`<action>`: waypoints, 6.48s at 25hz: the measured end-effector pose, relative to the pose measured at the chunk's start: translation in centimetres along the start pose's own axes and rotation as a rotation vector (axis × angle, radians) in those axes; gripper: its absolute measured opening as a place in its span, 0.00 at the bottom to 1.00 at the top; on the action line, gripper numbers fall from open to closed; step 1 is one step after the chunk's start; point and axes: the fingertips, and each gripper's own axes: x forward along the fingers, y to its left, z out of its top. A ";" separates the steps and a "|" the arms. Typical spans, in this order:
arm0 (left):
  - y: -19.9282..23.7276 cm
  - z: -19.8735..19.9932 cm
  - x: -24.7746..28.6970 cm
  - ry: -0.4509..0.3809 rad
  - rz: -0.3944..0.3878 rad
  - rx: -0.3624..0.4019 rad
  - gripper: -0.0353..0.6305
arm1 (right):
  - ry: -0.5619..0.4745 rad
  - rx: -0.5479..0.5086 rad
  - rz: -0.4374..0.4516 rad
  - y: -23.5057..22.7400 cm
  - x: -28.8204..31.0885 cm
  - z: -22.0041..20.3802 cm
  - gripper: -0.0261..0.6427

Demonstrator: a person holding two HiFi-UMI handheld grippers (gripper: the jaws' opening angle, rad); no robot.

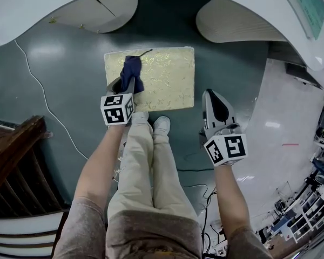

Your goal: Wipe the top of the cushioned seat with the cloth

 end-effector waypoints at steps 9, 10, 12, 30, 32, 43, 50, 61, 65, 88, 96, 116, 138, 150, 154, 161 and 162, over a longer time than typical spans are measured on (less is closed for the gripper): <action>5.5 -0.8 -2.6 -0.001 0.069 -0.018 0.21 | -0.004 -0.006 0.000 0.6 0.3 0.1 0.05; 5.9 -0.9 -2.7 -0.003 0.073 -0.022 0.21 | -0.001 -0.005 -0.001 0.7 0.3 0.1 0.05; 6.6 -0.9 -2.9 -0.006 0.078 -0.033 0.21 | -0.002 -0.004 0.001 0.9 0.4 0.0 0.05; 13.6 0.5 -5.1 -0.013 0.205 -0.157 0.21 | 0.005 0.002 -0.017 1.3 0.4 -0.6 0.05; 12.6 1.9 -5.0 -0.037 0.168 -0.156 0.21 | 0.004 0.002 -0.021 1.3 0.4 -0.5 0.05; -0.5 6.7 -0.2 -0.050 -0.121 -0.024 0.21 | -0.009 0.017 -0.057 0.4 -0.2 -0.2 0.05; -10.7 7.8 4.2 -0.014 -0.271 0.049 0.21 | -0.013 0.033 -0.092 -0.8 -1.1 -0.5 0.05; -18.6 8.3 9.4 0.056 -0.375 0.008 0.21 | -0.002 0.040 -0.139 -2.7 -3.3 -0.8 0.05; -20.5 8.3 10.8 0.074 -0.389 0.012 0.21 | -0.003 0.050 -0.151 -3.1 -3.7 -1.0 0.05; -17.1 7.8 12.8 0.138 -0.232 0.183 0.21 | 0.009 0.049 -0.142 -3.3 -3.5 -1.2 0.05; -13.4 8.0 11.8 0.127 -0.189 0.154 0.21 | 0.021 0.041 -0.110 -2.3 -2.6 -1.3 0.05; -0.8 7.5 7.0 0.110 -0.052 0.093 0.21 | 0.068 -0.005 0.016 1.7 1.7 -1.9 0.05; 8.2 6.5 2.9 0.085 0.064 0.091 0.21 | 0.080 -0.006 0.019 2.2 1.8 -2.2 0.05; 12.3 7.6 -4.7 0.037 0.133 0.045 0.20 | 0.052 -0.029 0.021 3.5 0.3 -0.5 0.05; 7.7 10.8 -10.0 -0.056 0.023 0.079 0.20 | 0.027 -0.040 0.035 5.0 -1.3 2.5 0.05; -3.7 18.8 -21.3 -0.213 -0.188 0.134 0.20 | -0.041 -0.041 0.084 8.8 -6.0 10.5 0.05; -5.3 19.9 -22.9 -0.231 -0.215 0.146 0.20 | -0.057 -0.043 0.088 9.2 -6.8 12.0 0.05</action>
